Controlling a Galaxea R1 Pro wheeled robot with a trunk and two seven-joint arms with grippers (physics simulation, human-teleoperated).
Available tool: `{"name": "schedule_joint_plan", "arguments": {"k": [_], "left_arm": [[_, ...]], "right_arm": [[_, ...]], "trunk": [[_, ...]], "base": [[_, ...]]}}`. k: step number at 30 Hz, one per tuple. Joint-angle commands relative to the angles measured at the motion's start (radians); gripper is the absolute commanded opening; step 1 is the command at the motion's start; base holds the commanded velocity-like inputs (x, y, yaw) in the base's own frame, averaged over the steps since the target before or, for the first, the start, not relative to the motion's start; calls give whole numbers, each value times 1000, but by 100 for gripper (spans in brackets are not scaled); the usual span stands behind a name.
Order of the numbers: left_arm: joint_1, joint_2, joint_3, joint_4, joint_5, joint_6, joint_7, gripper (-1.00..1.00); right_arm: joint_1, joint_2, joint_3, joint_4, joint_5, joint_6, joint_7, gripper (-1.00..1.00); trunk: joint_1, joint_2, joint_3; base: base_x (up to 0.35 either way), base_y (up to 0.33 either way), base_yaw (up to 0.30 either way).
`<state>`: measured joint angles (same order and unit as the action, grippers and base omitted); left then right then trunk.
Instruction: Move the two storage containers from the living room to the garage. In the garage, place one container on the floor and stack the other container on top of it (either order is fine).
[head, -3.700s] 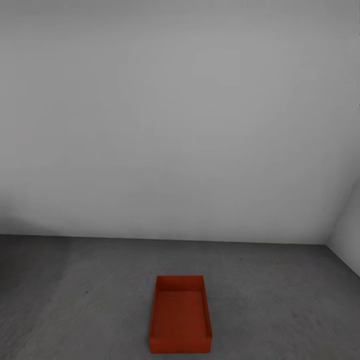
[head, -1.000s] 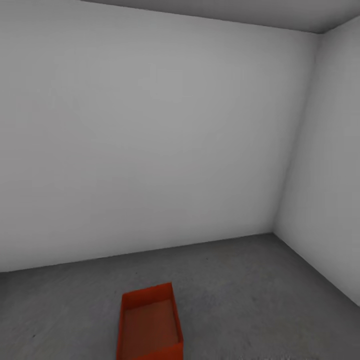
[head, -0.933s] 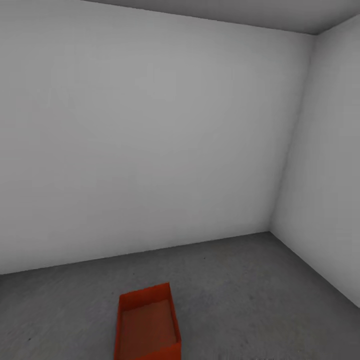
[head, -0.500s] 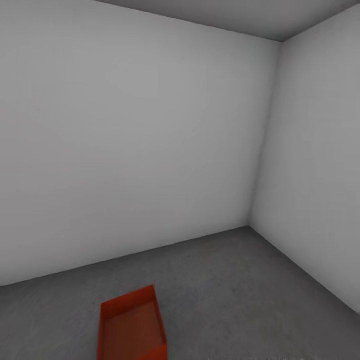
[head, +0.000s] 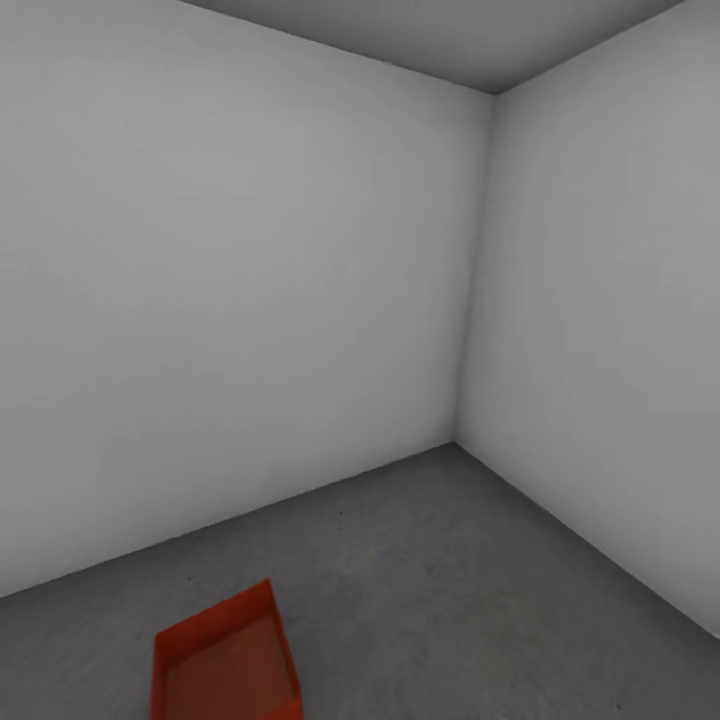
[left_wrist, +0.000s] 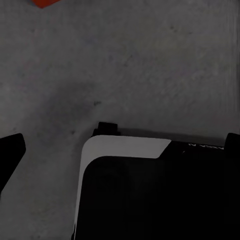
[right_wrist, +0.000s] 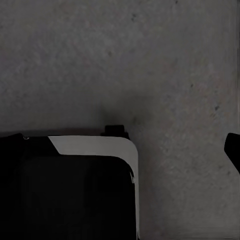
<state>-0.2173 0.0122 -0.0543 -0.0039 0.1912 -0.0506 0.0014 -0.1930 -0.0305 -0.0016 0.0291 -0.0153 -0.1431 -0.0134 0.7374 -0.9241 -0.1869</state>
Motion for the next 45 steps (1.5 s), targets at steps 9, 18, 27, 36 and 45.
{"name": "schedule_joint_plan", "arguments": {"k": [9,18,27,36,45], "left_arm": [[0,0,-6,-1,11,-3,0,100],[0,0,-6,0,12,-3,1,100],[0,0,-6,0,13,-3,2,100],[0,1,-6,0,13,-3,1,100],[0,0,-6,0,9,-3,0,100]], "right_arm": [[-2,-1,0,3,-2,-6,-1,100],[-1,-2,0,3,-2,-6,-1,100],[-2,-1,0,3,-2,-6,-1,100],[-2,1,0,3,-2,-4,0,100],[-2,1,0,3,-2,-4,0,100]], "trunk": [[0,-1,-1],[0,-1,-1],[0,-1,-1],[0,-1,-1],[0,-1,-1]], "base": [[0,0,-297],[0,0,-297],[0,0,-297],[0,0,-297],[0,0,-297]]}}
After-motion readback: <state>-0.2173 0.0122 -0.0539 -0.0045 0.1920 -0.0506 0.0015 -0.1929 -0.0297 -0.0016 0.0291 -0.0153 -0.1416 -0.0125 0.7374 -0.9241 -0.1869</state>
